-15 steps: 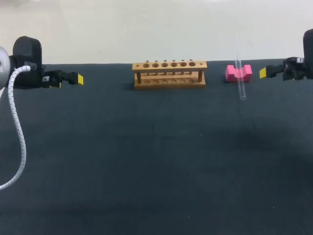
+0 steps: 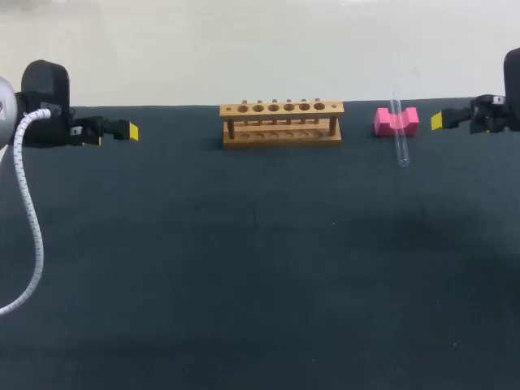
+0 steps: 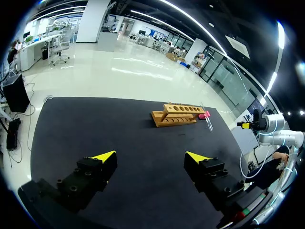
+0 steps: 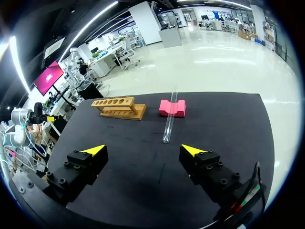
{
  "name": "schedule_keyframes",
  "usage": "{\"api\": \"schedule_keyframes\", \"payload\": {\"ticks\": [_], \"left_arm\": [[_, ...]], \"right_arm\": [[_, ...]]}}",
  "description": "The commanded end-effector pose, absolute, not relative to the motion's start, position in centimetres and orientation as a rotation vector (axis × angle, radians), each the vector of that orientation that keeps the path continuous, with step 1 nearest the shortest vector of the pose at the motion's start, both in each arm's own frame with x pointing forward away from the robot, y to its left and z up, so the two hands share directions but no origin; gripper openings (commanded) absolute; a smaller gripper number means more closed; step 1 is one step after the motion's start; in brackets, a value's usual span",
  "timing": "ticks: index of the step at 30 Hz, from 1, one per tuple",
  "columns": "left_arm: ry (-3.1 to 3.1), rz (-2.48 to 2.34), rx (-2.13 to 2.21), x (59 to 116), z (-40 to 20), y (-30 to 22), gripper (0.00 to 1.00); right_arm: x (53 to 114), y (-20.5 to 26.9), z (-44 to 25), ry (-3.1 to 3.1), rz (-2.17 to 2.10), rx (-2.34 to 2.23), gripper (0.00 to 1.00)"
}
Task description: Grasp the test tube, adjust it, and insert it.
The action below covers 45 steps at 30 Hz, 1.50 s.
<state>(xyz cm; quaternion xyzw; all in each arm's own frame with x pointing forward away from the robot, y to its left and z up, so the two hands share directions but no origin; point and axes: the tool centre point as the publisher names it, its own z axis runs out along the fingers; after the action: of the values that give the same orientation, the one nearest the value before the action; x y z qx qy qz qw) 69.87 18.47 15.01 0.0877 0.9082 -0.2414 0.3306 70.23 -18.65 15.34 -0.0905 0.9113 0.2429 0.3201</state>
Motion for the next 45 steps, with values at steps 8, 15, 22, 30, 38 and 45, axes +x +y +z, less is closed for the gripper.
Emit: {"api": "schedule_keyframes", "payload": {"ticks": [8,15,22,30,38,45], "left_arm": [[2.224,-0.717,0.537,71.0,14.7,18.2,1.0],[2.077,-0.74,0.857,73.2,14.5,18.7,1.0],[1.941,-0.789,1.023,76.0,14.1,19.3,1.0],[1.807,-0.838,1.153,79.1,12.7,19.9,1.0],[1.691,-0.871,1.242,81.8,11.1,19.3,1.0],[1.657,-0.902,1.259,83.2,10.2,18.3,1.0]], "right_arm": [[70.3,-18.6,15.3,2.394,0.638,-0.239,1.0],[70.3,-18.6,15.3,2.394,0.638,-0.239,1.0],[70.3,-18.6,15.3,2.394,0.638,-0.239,1.0],[70.3,-18.6,15.3,2.394,0.638,-0.239,1.0],[70.3,-18.6,15.3,2.394,0.638,-0.239,1.0],[70.3,-18.6,15.3,2.394,0.638,-0.239,1.0]]}}
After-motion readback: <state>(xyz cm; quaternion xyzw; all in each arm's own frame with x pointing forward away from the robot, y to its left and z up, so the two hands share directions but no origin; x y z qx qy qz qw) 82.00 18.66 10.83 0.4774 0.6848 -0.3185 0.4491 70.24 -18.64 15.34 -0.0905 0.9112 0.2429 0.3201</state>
